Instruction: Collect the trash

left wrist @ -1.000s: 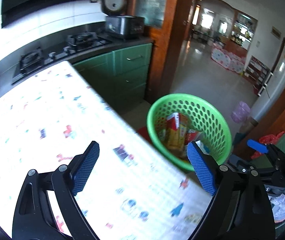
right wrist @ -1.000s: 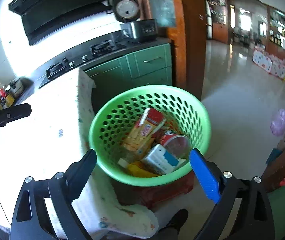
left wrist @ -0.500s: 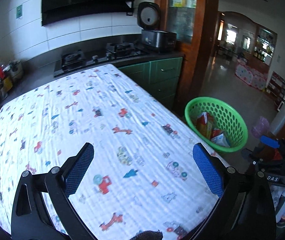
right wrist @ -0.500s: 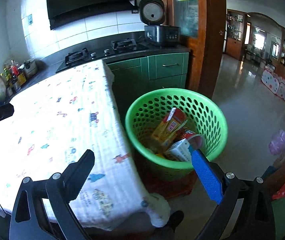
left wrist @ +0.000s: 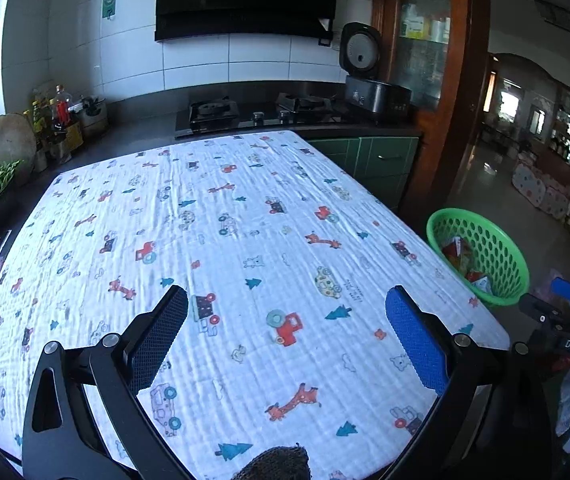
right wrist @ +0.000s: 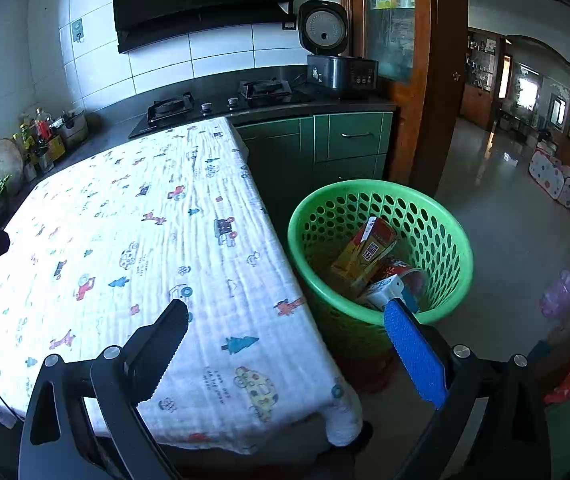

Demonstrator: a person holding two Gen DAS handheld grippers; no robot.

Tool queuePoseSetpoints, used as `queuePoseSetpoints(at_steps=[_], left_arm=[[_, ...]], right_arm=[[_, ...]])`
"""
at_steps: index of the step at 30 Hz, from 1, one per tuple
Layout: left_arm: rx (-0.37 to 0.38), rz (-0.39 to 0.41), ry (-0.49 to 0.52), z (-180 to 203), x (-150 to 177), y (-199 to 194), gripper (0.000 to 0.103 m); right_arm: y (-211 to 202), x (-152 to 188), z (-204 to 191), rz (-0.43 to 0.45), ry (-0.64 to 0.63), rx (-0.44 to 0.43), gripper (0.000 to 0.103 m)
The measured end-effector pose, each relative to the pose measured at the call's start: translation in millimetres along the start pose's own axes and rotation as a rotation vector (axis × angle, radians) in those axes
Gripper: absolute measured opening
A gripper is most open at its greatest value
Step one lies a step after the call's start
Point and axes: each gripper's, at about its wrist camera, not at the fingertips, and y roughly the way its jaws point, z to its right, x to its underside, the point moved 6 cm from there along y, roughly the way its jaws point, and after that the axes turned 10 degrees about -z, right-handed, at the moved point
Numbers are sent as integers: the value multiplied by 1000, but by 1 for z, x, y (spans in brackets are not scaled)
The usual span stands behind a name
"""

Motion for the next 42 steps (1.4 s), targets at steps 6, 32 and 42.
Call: queuePoseSetpoints(at_steps=[6,32,42], left_arm=[[-48,31,19,-4,7,-10,98],[-25,37,61,15,39,-25,98],[-28,48,76,17,42,-31,98]], right_arm=[[-7,5,-7,13,-17,16,95],[-33,29,-6,48,1,24,96],[-40,34,-7,57,-3,31,96]])
